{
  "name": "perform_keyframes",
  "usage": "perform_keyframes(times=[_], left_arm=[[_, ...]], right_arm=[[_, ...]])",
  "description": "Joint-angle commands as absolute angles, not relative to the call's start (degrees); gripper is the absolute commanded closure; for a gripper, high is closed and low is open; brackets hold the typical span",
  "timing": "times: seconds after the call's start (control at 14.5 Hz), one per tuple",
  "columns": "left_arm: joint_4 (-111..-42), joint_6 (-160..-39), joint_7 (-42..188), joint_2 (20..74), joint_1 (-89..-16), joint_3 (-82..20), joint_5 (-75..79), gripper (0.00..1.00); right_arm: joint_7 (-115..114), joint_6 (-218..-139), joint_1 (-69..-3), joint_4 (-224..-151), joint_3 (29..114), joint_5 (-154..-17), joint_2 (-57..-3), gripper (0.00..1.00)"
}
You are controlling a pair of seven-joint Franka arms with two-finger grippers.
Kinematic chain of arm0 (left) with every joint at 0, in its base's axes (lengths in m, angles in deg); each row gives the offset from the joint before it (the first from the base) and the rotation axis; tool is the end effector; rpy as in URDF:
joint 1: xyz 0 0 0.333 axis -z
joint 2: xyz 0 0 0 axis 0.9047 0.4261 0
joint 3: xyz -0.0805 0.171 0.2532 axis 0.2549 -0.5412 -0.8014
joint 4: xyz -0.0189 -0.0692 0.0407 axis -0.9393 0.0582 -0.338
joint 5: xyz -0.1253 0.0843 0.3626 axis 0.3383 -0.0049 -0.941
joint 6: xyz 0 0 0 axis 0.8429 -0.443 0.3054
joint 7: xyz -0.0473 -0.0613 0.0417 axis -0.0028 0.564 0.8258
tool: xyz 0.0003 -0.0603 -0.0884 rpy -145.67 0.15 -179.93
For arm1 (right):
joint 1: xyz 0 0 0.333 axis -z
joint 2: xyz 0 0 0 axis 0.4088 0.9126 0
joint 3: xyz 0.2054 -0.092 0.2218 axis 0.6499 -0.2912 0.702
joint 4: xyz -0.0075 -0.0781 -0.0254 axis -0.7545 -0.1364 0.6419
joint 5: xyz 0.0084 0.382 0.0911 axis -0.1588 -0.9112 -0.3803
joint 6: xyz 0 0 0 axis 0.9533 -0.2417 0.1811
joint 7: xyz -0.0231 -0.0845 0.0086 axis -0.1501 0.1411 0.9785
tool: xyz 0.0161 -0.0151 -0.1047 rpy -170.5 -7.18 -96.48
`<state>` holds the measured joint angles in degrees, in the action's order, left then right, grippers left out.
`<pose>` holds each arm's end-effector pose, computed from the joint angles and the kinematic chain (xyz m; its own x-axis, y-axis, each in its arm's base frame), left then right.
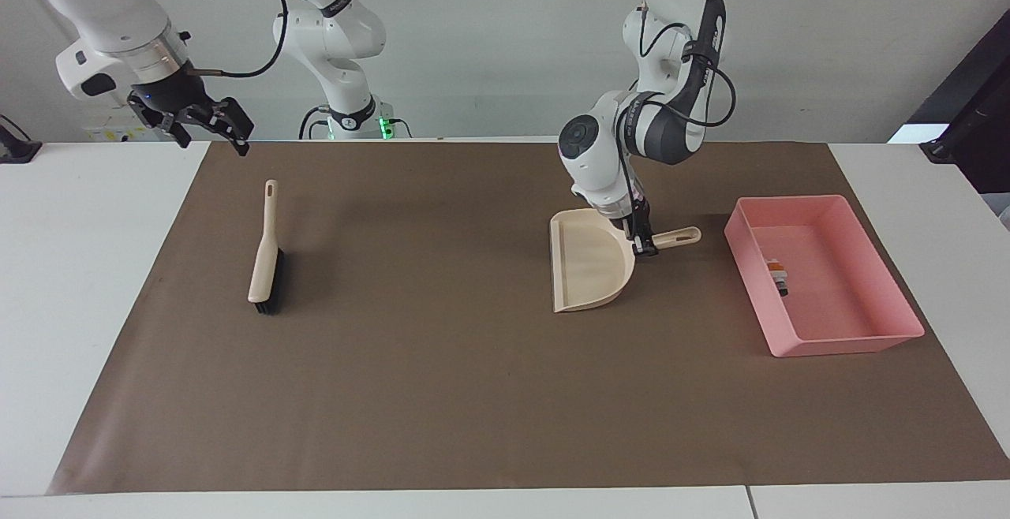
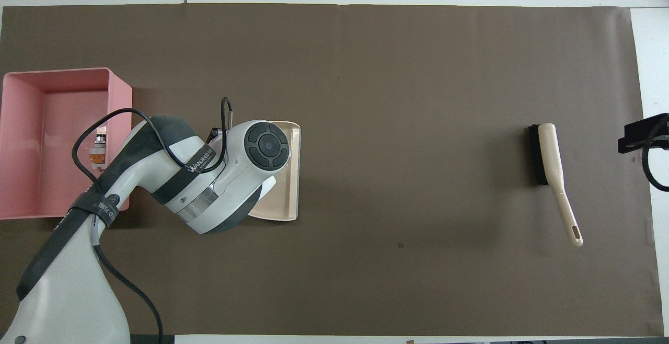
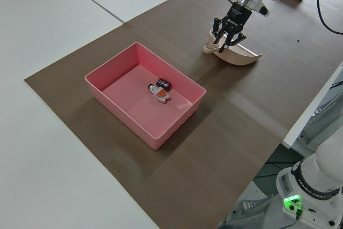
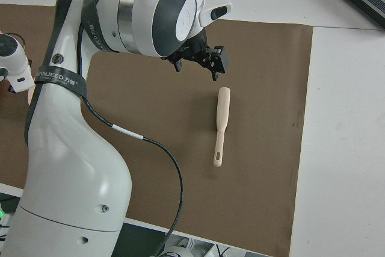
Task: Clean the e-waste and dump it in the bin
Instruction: 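Lower the dustpan back onto the table with the left gripper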
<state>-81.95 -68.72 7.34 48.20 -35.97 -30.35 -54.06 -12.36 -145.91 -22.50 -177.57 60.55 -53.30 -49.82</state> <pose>0.4909 -0.2694 0.3467 -0.1120 -0.8365 -0.5365 -0.9918 0.1271 0.0088 0.5168 -0.0544 0.6284 0.9842 -0.1573 -0.0817 -0.1550 -0.9873 0.0338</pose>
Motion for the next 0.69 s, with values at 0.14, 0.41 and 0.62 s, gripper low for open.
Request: perform_keyframes(times=[0.14,0.41,0.62], left_arm=[[-82.9,-67.6,7.6,46.0,-34.8,-31.3,-52.8,0.11],[-82.9,-62.4,22.6,42.0,-39.0,-31.4,-50.6,0.01],[-82.9,-60.9,32.9,40.5,-42.4,-31.6,-48.9,0.01]], right_arm=[[-9.3,-142.9,-23.8,-174.1,60.7,-52.5,-48.9,0.01],[-12.2,-143.6,-25.0,-174.2,60.8,-52.4,-48.9,0.01],[-13.0,-143.6,-25.2,-174.2,61.2,-52.5,-48.9,0.01]])
